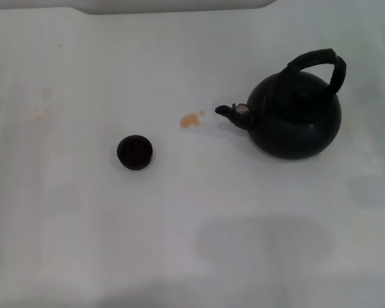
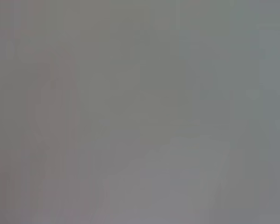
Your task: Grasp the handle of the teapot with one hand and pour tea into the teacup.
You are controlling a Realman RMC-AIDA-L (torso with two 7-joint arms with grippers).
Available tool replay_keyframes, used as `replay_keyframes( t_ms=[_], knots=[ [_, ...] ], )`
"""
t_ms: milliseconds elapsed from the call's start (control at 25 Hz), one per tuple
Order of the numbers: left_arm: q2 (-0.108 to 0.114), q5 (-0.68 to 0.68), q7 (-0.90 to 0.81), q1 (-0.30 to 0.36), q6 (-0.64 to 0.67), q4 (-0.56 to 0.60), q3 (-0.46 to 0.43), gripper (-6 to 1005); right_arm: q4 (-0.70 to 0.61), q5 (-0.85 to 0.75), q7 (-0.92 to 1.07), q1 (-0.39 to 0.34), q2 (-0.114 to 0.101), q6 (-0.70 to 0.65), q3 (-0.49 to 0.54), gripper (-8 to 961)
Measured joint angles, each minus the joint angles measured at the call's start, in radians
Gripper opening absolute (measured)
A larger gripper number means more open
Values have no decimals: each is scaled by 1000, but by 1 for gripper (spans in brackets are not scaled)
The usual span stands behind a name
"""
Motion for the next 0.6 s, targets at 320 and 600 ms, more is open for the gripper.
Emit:
replay_keyframes(
  t_ms=[320, 600],
  knots=[
    [1, 83, 3, 10, 5, 2, 1, 831, 25, 18, -39, 19, 0, 21, 2, 885],
    [0, 83, 3, 20, 6, -2, 1, 832, 25, 61, -37, 22, 1, 19, 2, 884]
  ],
)
